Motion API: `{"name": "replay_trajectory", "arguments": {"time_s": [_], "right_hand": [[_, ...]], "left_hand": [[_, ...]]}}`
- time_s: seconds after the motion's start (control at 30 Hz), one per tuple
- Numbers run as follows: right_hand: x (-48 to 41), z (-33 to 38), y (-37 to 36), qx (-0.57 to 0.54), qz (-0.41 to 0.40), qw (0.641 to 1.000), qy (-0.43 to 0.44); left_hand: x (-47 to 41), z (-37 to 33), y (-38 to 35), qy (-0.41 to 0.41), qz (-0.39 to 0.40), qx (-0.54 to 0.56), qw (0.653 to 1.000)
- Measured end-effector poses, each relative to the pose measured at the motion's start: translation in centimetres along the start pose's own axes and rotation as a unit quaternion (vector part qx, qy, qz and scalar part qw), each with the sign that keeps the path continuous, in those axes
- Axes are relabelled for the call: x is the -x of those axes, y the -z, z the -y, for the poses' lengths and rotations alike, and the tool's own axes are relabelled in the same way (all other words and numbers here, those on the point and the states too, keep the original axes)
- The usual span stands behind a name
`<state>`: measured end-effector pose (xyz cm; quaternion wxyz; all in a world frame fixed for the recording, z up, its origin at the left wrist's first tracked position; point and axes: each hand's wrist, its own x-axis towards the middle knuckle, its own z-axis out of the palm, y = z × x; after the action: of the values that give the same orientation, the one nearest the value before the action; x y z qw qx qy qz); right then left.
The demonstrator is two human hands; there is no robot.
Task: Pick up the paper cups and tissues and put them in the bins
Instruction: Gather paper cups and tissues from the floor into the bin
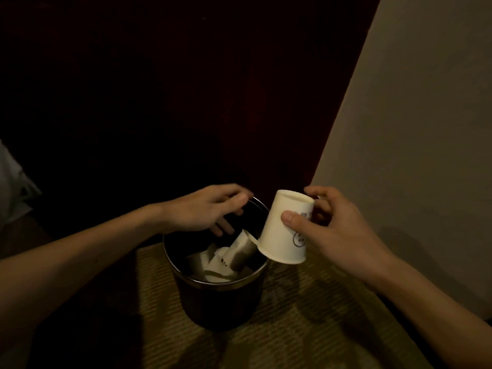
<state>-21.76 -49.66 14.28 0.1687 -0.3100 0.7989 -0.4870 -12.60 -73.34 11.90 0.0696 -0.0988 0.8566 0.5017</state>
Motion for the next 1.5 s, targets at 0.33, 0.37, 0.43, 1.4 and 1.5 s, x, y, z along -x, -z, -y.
{"name": "replay_trajectory", "arguments": {"time_s": [0.33,0.37,0.43,1.4,1.5], "right_hand": [[-5.6,0.2,-5.4,0.075,0.036,0.996,0.034],[-5.8,-0.3,-5.8,0.092,0.053,0.994,0.032],[-6.0,-1.6,-6.6,0.122,0.098,0.987,0.019],[20.5,-7.8,18.6,0.273,-0.028,0.933,-0.231],[31.3,-7.9,23.9,0.277,-0.071,0.903,-0.321]], "left_hand": [[-0.5,0.3,1.9,-0.071,-0.070,-0.002,0.995],[-0.9,1.0,1.9,-0.059,-0.071,-0.011,0.996],[-1.7,2.6,1.5,-0.033,-0.058,-0.031,0.997],[-8.6,-19.5,-22.0,-0.410,0.170,-0.267,0.856],[-6.2,-22.6,-33.0,-0.446,0.285,-0.237,0.815]]}}
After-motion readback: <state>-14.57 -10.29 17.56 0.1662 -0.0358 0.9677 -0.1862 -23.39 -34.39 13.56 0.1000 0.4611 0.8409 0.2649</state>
